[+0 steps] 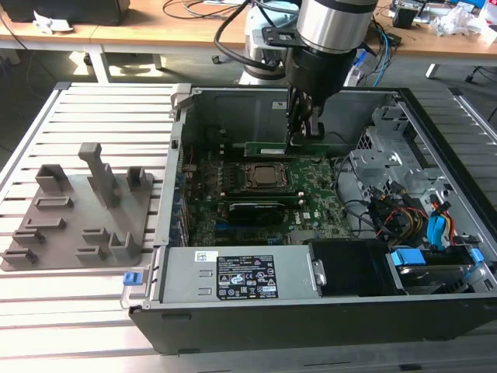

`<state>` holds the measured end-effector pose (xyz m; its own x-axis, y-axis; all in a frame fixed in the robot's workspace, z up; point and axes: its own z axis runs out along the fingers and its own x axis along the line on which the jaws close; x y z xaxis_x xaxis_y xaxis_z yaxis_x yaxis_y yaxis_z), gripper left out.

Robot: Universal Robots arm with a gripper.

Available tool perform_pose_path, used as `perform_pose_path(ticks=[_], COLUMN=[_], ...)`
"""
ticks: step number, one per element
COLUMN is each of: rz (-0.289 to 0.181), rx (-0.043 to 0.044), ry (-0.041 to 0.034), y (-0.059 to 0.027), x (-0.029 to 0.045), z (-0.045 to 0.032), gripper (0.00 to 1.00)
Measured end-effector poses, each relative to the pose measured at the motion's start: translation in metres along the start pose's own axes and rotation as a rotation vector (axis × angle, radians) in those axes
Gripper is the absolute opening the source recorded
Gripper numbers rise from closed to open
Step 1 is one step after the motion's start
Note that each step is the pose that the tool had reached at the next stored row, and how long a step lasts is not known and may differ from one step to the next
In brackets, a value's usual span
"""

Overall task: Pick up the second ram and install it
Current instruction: 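Pick up the second ram and move it above second insertion slot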

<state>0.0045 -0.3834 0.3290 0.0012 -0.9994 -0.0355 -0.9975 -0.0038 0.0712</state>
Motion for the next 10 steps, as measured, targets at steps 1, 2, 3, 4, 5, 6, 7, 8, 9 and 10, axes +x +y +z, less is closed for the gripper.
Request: perform_pose_path(ticks=[1,2,3,4,5,6,7,8,9,10], rz=[0.000,0.000,0.000,-0.001,-0.001,-0.002,-0.003,-0.004,-0.004,-0.004], rx=[0.0000,-0.0001,-0.0001,0.0000,-0.0001,-0.0001,0.0000,-0.0002,-0.0002,-0.0002], ry=[0.0000,0.0000,0.0000,0.0000,0.0000,0.0000,-0.0001,0.0004,0.0003,0.0003], y=[0.0014,0.0024,0.0032,0.0040,0.0060,0.0086,0.0097,0.0101,0.0102,0.0102], x=[0.0012,0.0027,0.0042,0.0056,0.0082,0.0103,0.0109,0.0112,0.0112,0.0112], z=[0.0004,0.0007,0.0011,0.0015,0.0024,0.0037,0.0043,0.0043,0.0044,0.0044], gripper=[0.14,0.14,0.14,0.14,0.14,0.14,0.14,0.14,0.14,0.14])
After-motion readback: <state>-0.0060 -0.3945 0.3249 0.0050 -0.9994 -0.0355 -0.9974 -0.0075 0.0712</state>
